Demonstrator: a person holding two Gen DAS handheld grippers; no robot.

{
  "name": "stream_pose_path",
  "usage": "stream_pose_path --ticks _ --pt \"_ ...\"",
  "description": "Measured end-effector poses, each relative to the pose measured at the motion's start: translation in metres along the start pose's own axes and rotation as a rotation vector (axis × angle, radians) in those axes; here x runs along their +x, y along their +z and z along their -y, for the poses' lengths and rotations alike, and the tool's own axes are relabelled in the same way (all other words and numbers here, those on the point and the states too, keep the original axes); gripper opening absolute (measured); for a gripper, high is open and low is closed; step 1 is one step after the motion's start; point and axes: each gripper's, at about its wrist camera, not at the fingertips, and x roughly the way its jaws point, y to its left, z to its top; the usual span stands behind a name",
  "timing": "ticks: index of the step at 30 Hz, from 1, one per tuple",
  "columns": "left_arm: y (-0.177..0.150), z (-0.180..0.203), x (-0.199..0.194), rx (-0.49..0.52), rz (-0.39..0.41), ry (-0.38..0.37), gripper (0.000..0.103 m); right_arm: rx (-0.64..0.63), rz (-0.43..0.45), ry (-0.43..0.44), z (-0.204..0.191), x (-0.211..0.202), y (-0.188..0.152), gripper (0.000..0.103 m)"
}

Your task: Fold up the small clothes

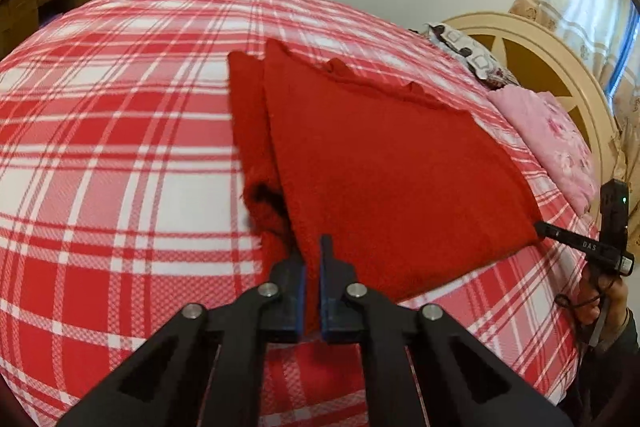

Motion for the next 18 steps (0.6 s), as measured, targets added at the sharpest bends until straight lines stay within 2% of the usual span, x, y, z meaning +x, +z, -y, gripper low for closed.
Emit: stream_pose_path --ticks 7,14,16,18 --pt "-0.007 0.006 -0.005 0.046 0.001 -0.011 0.005 -0.027 0.000 -0.024 -0.003 -0.007 -0.012 0.006" --pt "-0.008 -0.001 -0.008 0.029 -0.007 -0.017 0.006 -0.014 -0.001 -0.022 0.001 -0.009 -0.009 0.006" --pt "-0.008 -0.002 -0.012 0.027 -0.006 0.001 0.009 0.003 0.017 -0.038 0.000 -0.016 -0.007 0.011" --pt "-0.007 -0.001 -0.020 0.043 0.012 -0.010 0.009 -0.014 0.070 -0.110 -0.006 -0.027 -0.004 0.038"
